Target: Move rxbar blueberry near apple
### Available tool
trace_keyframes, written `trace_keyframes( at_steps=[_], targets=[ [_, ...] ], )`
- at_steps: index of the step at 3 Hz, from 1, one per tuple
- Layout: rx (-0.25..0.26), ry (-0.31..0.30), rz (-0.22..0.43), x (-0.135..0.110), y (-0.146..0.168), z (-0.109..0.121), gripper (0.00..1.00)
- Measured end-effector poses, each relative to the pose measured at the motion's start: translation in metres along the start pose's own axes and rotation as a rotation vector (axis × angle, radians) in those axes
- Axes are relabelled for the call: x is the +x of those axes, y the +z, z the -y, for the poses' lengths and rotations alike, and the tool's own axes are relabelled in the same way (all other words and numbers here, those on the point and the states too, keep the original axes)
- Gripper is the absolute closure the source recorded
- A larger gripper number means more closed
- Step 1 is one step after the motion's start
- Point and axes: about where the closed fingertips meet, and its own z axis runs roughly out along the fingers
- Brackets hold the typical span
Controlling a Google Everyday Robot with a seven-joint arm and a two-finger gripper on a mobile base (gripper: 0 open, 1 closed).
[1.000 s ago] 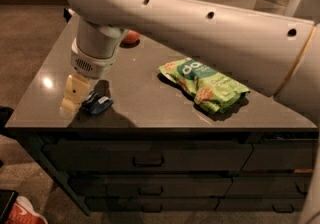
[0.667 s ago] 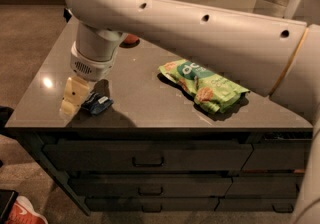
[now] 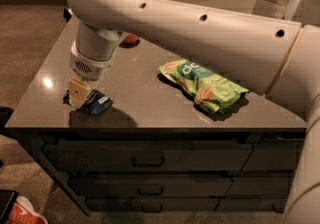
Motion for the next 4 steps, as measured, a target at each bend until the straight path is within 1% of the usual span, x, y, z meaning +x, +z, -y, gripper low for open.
trace_keyframes(
  at_steps=[1, 2, 3, 4],
  targets=[
    [0.009, 0.013, 0.003, 0.005, -0.004, 0.004, 0.67],
    [0.026, 0.044, 0.023, 0.009, -0.016, 0.018, 0.9],
    [0.051, 0.073, 0.042, 0.009, -0.032, 0.038, 1.0],
    [0.091, 0.103, 0.08, 0.014, -0.063, 0.064, 1.0]
  ],
)
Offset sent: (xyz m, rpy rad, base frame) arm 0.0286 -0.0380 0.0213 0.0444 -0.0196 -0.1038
